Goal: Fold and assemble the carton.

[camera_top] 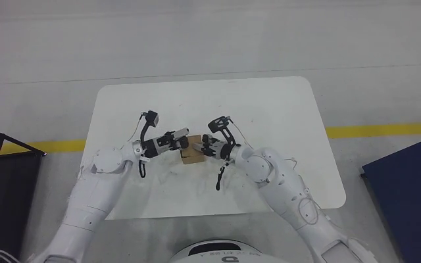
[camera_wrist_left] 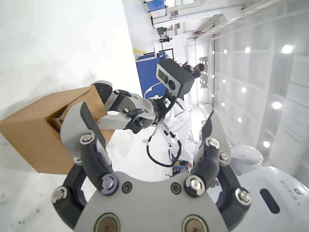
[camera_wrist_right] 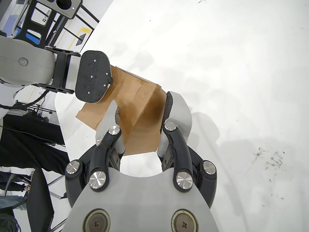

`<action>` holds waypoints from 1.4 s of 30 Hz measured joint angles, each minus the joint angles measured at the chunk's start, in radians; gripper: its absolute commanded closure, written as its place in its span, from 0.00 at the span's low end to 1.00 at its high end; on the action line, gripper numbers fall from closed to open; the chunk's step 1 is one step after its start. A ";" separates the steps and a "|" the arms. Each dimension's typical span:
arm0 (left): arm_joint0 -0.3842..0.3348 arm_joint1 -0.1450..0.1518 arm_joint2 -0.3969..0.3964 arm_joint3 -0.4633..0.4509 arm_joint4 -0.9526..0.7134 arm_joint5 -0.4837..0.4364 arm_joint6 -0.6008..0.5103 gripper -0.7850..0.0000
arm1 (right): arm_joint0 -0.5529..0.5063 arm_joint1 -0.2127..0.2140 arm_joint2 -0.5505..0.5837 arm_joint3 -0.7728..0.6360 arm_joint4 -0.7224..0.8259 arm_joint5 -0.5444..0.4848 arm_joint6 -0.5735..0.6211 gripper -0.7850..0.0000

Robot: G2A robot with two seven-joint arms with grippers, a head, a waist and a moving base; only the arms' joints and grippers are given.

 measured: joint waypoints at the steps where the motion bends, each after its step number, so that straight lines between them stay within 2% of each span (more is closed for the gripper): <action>1: 0.001 0.001 -0.001 -0.003 0.015 0.003 0.004 0.00 | -0.001 0.000 0.000 -0.001 0.001 0.001 -0.001 0.56; 10: 0.023 0.007 0.002 -0.042 0.088 0.017 0.037 0.00 | 0.003 0.003 -0.005 -0.008 0.001 0.006 0.001 0.55; 20: 0.054 0.014 -0.066 -0.056 -0.034 -0.020 0.051 0.00 | -0.003 0.008 -0.005 -0.034 -0.005 0.006 -0.014 0.47; 32: 0.061 0.017 -0.065 -0.048 -0.027 -0.020 0.049 0.00 | 0.003 0.009 -0.019 -0.026 -0.005 0.014 -0.013 0.54; 42: 0.047 0.019 -0.043 -0.055 0.101 -0.024 0.087 0.00 | 0.001 0.013 -0.023 -0.027 -0.017 0.035 -0.005 0.55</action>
